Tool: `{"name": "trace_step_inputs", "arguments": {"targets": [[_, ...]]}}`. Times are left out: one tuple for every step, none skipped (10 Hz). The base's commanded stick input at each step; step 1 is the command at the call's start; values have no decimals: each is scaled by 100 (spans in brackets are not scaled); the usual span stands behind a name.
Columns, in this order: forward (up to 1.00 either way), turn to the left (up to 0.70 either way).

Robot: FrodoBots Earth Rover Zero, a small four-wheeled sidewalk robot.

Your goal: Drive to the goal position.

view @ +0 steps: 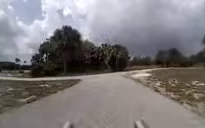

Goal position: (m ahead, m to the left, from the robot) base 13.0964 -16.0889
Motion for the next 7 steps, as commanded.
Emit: {"name": "trace_step_inputs", "arguments": {"targets": [[85, 0], [85, 0], [85, 0], [85, 0], [85, 0], [85, 0], [85, 0]]}}
